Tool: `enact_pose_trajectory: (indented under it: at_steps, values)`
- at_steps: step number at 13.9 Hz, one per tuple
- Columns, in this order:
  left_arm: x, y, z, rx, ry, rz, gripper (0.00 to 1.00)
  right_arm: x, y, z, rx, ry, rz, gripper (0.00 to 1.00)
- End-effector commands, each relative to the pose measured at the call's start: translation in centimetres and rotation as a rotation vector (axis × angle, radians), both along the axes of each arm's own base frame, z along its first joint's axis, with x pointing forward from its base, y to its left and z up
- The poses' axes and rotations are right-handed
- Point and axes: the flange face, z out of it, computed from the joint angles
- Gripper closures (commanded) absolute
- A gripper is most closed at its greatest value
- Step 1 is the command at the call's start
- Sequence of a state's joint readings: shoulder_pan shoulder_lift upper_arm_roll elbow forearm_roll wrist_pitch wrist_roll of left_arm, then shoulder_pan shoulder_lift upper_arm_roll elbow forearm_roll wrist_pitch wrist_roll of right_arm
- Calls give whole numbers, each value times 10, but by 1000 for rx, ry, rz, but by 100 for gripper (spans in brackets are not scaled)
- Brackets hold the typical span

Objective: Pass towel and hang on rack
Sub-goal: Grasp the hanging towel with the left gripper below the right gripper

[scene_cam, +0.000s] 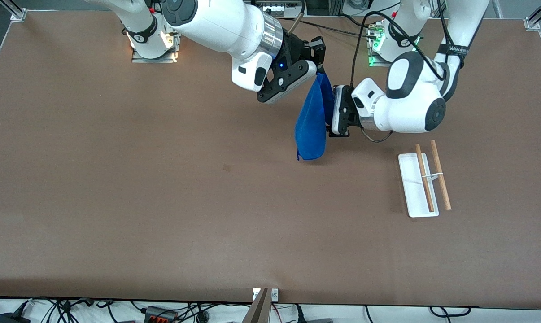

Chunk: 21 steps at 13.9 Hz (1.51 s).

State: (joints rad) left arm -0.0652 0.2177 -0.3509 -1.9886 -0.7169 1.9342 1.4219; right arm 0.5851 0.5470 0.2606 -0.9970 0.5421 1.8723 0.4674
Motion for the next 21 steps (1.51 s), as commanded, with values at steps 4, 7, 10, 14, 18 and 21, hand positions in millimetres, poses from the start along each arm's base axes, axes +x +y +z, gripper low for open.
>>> enact_pose_trajectory:
  at_steps: [4,7,10,14,18,21]
  values:
    - [1,-6,9,-20,-71,37,99,-2,2,2,-8,-4,-10,100]
    - [4,-3,9,-10,-61,67,99,-2,2,2,-8,-4,-10,100]
    - [10,8,9,-3,-60,90,99,-2,2,2,-8,-5,-9,100]
    - [33,54,19,2,-69,146,99,4,-5,-5,-36,-8,-13,0]
    - [42,100,31,66,-46,128,99,9,-11,-19,-122,-50,0,0]
    - [53,144,62,199,-65,162,99,16,-31,-17,-246,-130,-3,0]
